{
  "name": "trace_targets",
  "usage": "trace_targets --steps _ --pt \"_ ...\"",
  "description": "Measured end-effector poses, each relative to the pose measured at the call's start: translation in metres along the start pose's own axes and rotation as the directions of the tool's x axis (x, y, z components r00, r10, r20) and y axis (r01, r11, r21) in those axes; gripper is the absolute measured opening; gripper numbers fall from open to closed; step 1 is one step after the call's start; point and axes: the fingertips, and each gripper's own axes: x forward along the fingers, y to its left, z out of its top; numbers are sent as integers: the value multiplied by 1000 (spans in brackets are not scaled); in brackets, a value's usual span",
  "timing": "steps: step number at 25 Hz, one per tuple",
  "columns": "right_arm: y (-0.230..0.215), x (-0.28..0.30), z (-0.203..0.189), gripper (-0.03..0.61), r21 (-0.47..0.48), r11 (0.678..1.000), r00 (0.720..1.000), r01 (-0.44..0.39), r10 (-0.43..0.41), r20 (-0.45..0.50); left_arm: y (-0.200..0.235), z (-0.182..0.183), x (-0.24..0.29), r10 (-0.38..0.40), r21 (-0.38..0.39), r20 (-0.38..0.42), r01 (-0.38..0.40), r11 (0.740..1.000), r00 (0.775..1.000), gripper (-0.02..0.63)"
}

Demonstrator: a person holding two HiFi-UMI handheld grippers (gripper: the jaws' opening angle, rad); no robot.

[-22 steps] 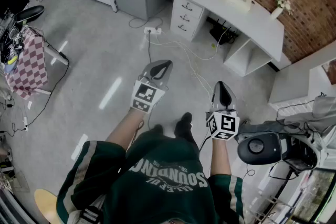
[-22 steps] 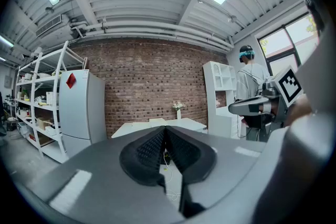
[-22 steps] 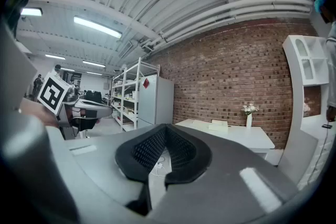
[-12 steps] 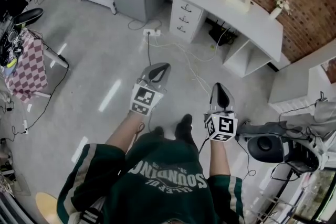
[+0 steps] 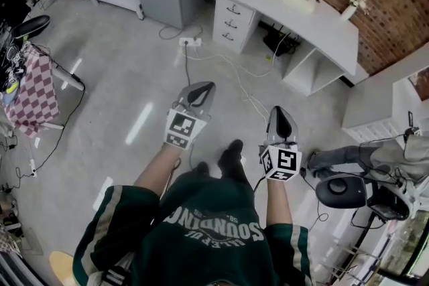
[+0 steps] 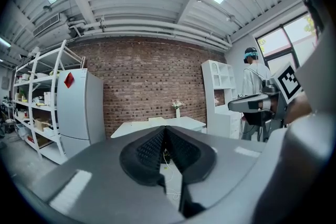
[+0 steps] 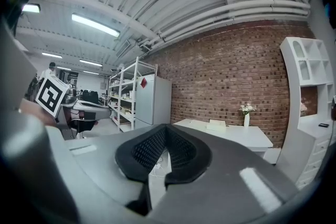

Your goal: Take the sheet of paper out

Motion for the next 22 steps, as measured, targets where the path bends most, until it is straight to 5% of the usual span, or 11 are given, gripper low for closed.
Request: trace_targets --steps 22 --pt "-129 170 14 0 30 997 998 -67 67 -11 41 9 210 -16 -14 -41 15 1000 999 11"
